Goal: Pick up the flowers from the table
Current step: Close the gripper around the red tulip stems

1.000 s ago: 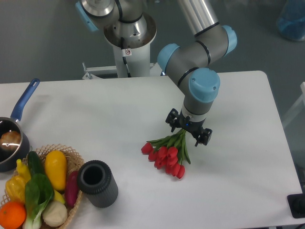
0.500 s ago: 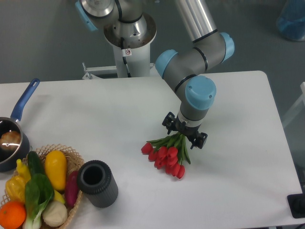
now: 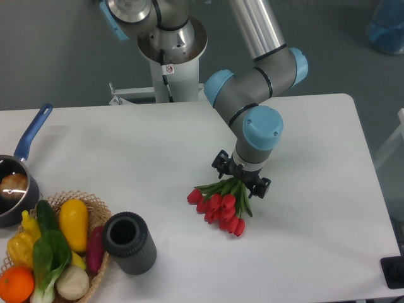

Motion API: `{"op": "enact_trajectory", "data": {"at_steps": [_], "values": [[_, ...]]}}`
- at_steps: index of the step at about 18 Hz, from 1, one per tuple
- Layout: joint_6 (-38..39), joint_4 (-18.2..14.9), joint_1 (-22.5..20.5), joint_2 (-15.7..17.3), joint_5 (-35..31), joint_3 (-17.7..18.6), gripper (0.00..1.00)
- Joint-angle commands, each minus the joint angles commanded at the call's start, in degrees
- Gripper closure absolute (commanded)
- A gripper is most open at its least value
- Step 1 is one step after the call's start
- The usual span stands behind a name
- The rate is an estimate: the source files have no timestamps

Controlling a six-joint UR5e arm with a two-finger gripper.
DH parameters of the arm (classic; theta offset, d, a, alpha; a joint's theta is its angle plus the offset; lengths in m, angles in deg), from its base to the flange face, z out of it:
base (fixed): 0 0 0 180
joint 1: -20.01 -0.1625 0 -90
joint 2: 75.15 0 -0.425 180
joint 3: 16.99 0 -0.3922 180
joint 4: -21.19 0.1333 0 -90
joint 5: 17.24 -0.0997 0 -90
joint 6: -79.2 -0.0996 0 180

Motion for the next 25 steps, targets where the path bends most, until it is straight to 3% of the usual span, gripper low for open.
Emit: {"op": "enact_trajectory", "data": {"at_steps": [8,17,25], "values": [[-0.2,-0.1,0.1,0.0,-0.7,0.1,0.2],[0.0,-0.2,0.1,0.4,-0.6,0.0,0.67],[0.3,-0.2,0.2,0.7,-0.5,-0.2,0.67]]}}
